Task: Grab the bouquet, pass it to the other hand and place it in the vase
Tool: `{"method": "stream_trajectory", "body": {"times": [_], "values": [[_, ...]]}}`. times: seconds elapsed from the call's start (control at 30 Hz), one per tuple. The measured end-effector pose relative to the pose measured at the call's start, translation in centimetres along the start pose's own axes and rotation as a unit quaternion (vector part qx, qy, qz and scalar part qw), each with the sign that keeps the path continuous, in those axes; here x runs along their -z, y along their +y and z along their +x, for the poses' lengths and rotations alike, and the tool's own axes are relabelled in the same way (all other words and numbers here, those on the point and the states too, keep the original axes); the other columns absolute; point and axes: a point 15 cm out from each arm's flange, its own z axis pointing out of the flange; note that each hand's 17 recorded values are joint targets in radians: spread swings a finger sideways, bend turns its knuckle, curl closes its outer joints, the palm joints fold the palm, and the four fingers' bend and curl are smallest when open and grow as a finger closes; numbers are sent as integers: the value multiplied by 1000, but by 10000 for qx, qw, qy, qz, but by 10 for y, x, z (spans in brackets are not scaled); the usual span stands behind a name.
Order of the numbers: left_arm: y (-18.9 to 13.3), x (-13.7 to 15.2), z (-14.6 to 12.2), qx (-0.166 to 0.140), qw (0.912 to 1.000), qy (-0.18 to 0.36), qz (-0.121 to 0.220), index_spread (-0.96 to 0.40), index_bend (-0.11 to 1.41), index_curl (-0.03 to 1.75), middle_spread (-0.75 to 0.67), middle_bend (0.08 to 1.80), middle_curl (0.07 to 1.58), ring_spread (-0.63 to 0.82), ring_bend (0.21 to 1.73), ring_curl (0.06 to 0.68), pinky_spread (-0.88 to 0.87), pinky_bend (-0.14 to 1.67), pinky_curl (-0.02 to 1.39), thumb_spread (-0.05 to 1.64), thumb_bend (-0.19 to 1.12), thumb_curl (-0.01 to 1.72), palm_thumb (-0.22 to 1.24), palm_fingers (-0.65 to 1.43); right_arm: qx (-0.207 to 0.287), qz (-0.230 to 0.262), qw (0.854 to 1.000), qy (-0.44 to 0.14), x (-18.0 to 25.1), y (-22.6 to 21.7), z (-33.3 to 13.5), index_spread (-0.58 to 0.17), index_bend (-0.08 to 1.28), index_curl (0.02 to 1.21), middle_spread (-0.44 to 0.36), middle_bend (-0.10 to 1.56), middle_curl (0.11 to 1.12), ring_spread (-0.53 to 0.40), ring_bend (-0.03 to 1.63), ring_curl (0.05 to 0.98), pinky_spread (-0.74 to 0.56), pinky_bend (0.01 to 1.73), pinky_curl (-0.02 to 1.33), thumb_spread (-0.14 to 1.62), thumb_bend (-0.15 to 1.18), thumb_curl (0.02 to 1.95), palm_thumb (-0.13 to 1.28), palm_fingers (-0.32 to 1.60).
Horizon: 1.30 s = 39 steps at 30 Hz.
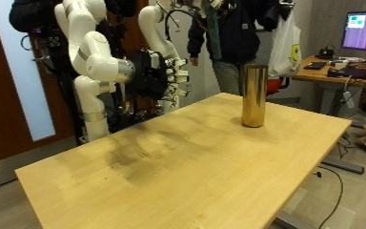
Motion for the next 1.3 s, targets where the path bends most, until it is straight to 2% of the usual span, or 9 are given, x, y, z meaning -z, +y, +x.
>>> {"method": "stream_trajectory", "body": {"times": [0.23, 0.53, 0.8, 0.9, 1.17, 1.3], "values": [[-14, 43, -21, -122, 9977, -388, 546, -770, 323, 1377, -491, 1113, 956, -416, 1417, 549, -629, 1018, 598, 159, -26, 853, 1080, 1085, -34, -13, 10000, -29, -1, 0, 1, -309, 171, 305, 111, 183, 298, 200, 393, 234, 365, 395, 358, 952, -26, 477, 790, 42], [-20, 66, -52, -11, 9956, -523, 775, -757, 294, 1447, -493, 1100, 962, -415, 1410, 549, -636, 999, 610, 147, -26, 869, 1071, 1097, -66, -44, 10000, -45, -2, 1, 3, -304, 178, 304, 111, 181, 290, 194, 366, 236, 360, 373, 333, 959, -24, 475, 797, 75], [-25, 71, -94, 220, 9937, -580, 936, -738, 280, 1477, -496, 1093, 966, -418, 1410, 552, -640, 989, 618, 140, -24, 879, 1078, 1101, -70, -75, 9999, -41, -2, 3, 3, -305, 180, 309, 111, 176, 282, 192, 352, 239, 348, 353, 322, 967, -25, 471, 801, 104], [-27, 62, -103, 295, 9943, -530, 879, -731, 276, 1485, -496, 1092, 968, -418, 1408, 553, -641, 986, 621, 137, -26, 881, 1079, 1102, -63, -79, 9999, -33, -2, 3, 3, -306, 185, 314, 112, 177, 280, 181, 348, 240, 339, 343, 317, 967, -24, 473, 805, 123], [-27, 57, -118, 404, 9940, -584, 828, -704, 259, 1503, -499, 1090, 972, -417, 1404, 553, -644, 972, 626, 135, -30, 881, 1071, 1100, -68, -95, 9999, -36, -3, 4, 4, -306, 193, 333, 105, 169, 267, 176, 325, 239, 334, 325, 310, 972, -25, 473, 802, 152], [-26, 54, -119, 437, 9941, -571, 810, -693, 243, 1507, -497, 1082, 970, -423, 1382, 546, -660, 965, 619, 161, -52, 863, 995, 1090, -79, -91, 9999, -37, -3, 4, 5, -309, 199, 344, 100, 167, 259, 177, 321, 238, 333, 310, 307, 973, -25, 473, 802, 168]]}}
